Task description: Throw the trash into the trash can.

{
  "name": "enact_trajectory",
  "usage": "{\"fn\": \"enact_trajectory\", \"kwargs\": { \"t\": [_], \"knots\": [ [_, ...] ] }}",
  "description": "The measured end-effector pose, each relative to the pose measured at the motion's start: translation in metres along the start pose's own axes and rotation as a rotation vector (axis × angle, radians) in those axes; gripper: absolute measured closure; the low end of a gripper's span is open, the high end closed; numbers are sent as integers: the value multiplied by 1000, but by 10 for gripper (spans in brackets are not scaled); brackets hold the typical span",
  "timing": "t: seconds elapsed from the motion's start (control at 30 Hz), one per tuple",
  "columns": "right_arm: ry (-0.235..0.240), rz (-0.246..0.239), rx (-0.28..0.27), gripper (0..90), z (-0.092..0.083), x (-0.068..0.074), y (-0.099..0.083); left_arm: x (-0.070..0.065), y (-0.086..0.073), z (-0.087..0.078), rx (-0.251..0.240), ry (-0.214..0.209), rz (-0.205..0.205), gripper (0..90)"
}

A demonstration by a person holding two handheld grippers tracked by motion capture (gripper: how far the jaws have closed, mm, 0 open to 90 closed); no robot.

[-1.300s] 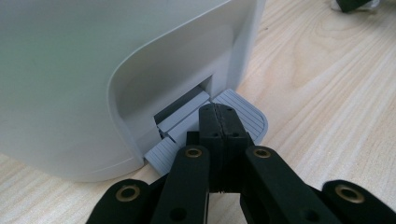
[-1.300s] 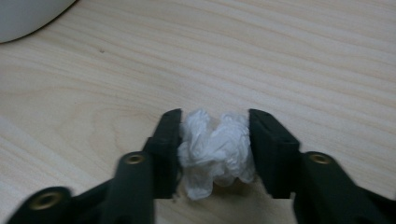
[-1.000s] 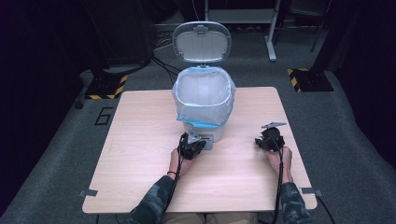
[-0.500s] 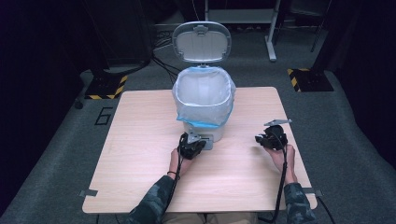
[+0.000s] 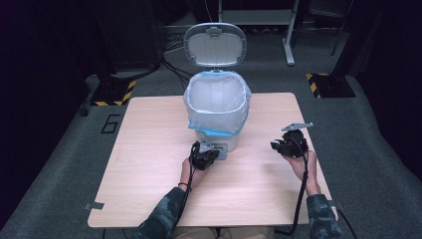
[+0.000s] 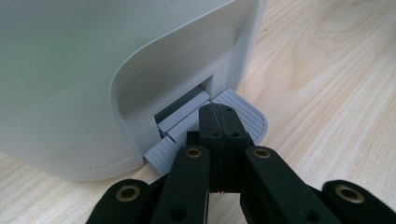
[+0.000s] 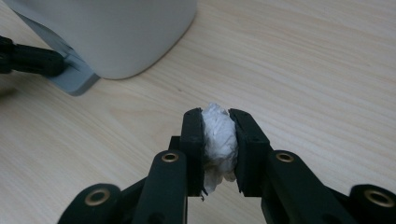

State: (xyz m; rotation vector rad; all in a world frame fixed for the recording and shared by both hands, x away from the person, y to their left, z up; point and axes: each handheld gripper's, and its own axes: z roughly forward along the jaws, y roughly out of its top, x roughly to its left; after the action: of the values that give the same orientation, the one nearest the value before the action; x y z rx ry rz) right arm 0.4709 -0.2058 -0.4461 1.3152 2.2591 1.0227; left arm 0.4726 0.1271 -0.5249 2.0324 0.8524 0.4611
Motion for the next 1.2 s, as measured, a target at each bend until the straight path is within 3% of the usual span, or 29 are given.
{"fn": "enact_trajectory", "kwargs": {
  "t": [0.27, 0.5, 1.2],
  "knots": [
    [38, -12, -18, 762, -13, 6, 13, 1, 0, 0, 3, 1, 6, 900],
    [52, -50, -26, 763, -22, 13, 25, 1, 0, 0, 2, -1, 2, 900],
    [97, -96, -58, 765, -47, 27, 57, 2, 0, 0, 3, -3, -1, 900]
  ]
}}
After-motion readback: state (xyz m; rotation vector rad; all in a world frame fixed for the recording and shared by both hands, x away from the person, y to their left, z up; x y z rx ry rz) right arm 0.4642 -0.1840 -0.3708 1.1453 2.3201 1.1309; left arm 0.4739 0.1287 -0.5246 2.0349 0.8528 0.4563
